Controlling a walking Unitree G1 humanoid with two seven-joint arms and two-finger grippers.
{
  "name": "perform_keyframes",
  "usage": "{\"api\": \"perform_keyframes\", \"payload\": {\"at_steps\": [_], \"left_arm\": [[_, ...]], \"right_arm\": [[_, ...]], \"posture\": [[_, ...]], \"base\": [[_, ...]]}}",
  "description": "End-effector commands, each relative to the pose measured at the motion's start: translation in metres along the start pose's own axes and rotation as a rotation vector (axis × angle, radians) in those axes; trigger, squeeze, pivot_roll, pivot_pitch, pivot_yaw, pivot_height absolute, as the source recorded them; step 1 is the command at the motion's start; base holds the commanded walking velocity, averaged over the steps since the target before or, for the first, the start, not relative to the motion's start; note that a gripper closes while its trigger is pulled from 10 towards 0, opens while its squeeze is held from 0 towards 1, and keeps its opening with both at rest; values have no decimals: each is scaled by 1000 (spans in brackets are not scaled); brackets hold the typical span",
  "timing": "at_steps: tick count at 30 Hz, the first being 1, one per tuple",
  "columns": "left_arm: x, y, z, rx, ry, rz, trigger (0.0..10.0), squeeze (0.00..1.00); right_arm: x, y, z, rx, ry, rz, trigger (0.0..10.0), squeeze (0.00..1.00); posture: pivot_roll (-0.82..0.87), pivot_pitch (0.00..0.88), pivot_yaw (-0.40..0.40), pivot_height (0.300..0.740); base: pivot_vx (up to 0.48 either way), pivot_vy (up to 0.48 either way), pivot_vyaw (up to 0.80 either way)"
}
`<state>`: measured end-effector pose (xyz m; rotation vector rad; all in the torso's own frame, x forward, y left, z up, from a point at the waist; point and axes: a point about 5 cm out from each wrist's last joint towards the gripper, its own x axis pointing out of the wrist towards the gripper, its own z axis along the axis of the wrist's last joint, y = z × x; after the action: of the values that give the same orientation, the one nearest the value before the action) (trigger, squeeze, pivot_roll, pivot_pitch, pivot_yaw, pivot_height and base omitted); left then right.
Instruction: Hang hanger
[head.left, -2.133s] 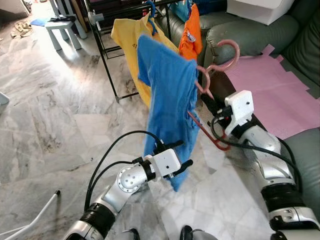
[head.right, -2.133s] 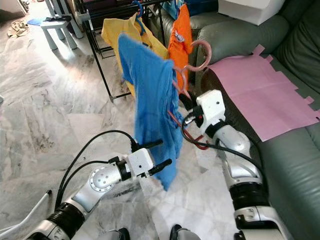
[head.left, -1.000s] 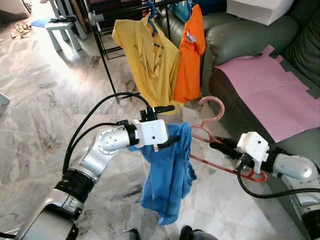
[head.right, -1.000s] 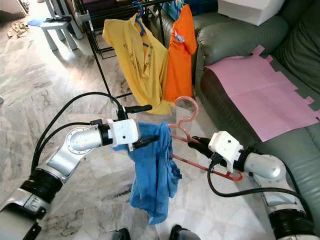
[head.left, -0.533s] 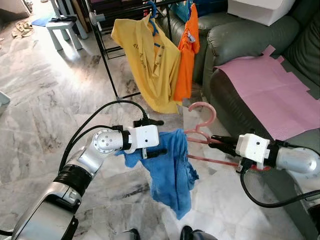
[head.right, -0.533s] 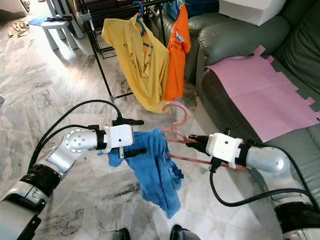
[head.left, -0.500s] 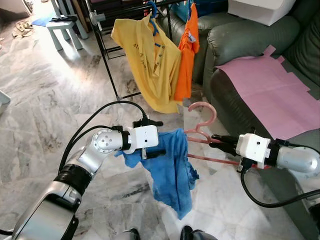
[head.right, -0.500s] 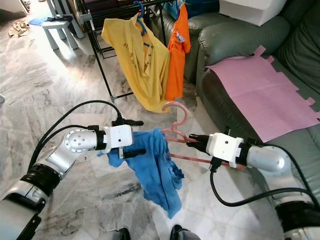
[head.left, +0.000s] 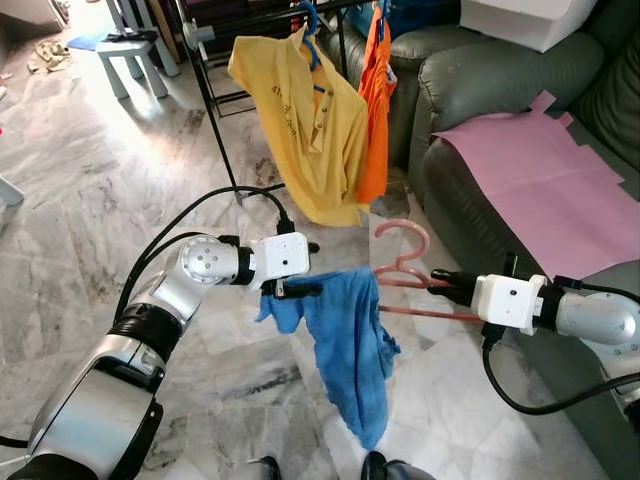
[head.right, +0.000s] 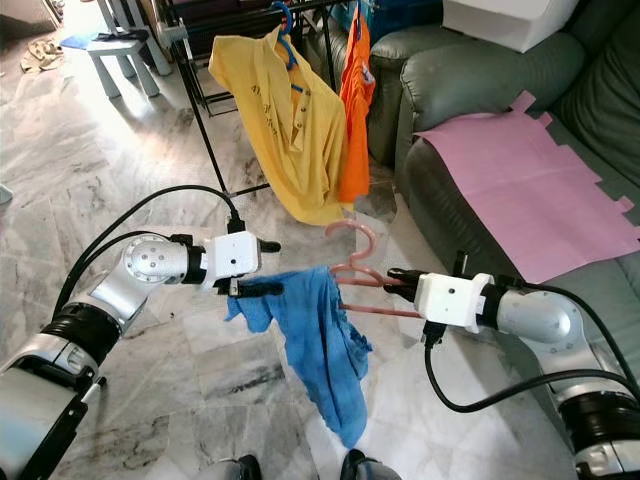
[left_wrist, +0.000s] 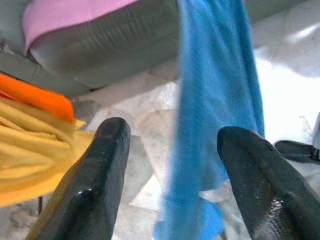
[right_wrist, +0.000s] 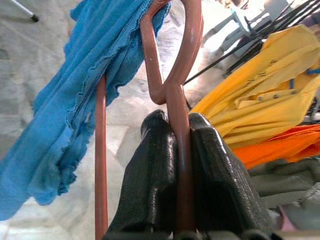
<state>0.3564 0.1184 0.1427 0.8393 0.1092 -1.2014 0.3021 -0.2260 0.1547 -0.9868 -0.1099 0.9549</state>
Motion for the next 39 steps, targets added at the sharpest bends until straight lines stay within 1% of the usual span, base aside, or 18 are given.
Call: {"api": "perform_keyframes", "payload": {"at_steps": [1,2,3,4,5,6,8,9,12,15,17,18,19,21,31,32,35,39], "left_arm": [[0,-3,-5,-25,16,-24,0,0],[0,-3,-5,-25,16,-24,0,0],[2,-5,-7,-33,25,-30,431,0],[3,-6,-8,-34,32,-35,3098,0],[4,-7,-9,-39,35,-36,4784,0],[5,-8,-10,-62,33,-37,10000,0],[7,-9,-10,-86,31,-35,10000,0],[8,-7,-9,-99,24,-12,10000,1000],[10,-6,-9,-87,33,-8,10000,1000],[10,-5,-8,-100,25,-3,10000,1000],[11,-6,-7,-87,24,-22,10000,1000],[11,-6,-7,-93,24,-25,1569,0],[11,-6,-7,-95,24,-34,0,0],[13,-8,-5,-115,10,-59,0,0],[15,-8,-4,-133,23,-101,0,0],[16,-8,-5,-148,27,-119,0,0],[16,-9,-5,-150,33,-132,0,0],[17,-10,-4,-176,15,-147,0,0]], "right_arm": [[2,-5,5,-37,-29,-20,10000,0],[2,-5,5,-37,-29,-20,10000,0],[3,-6,6,-45,-35,-29,10000,0],[4,-7,6,-48,-38,-33,10000,0],[4,-7,7,-49,-40,-35,10000,0],[5,-7,7,-50,-41,-35,10000,0],[5,-7,7,-50,-42,-35,10000,0],[6,-6,7,-49,-43,-33,10000,0],[6,-6,6,-48,-41,-30,10000,0],[6,-6,6,-48,-41,-30,10000,0],[6,-7,6,-50,-41,-31,10000,0],[6,-7,6,-50,-42,-31,10000,0],[7,-7,6,-50,-42,-31,10000,0],[7,-7,6,-50,-43,-30,10000,0],[9,-5,6,-50,-44,-27,10000,0],[11,-4,6,-50,-47,-26,10000,0],[13,-3,7,-47,-53,-22,10000,0],[16,0,8,-48,-65,-17,10000,0]], "posture": [[-102,157,64,740],[-102,157,64,740],[-102,157,64,740],[-102,157,64,740],[-102,158,65,740],[-102,158,65,740],[-103,158,64,740],[-103,158,64,740],[-104,158,64,740],[-107,161,65,740],[-108,161,66,740],[-110,162,67,740],[-110,162,67,740],[-115,163,68,740],[-114,166,69,740],[-113,167,70,740],[-113,167,70,740],[-109,170,69,740]], "base": [[0,0,0],[0,0,0],[0,0,0],[0,0,0],[0,0,0],[0,0,0],[0,0,0],[0,0,0],[0,0,0],[0,0,0],[0,0,0],[0,0,0],[0,0,0],[0,0,0],[0,0,0],[0,0,0],[0,0,0],[0,0,0]]}}
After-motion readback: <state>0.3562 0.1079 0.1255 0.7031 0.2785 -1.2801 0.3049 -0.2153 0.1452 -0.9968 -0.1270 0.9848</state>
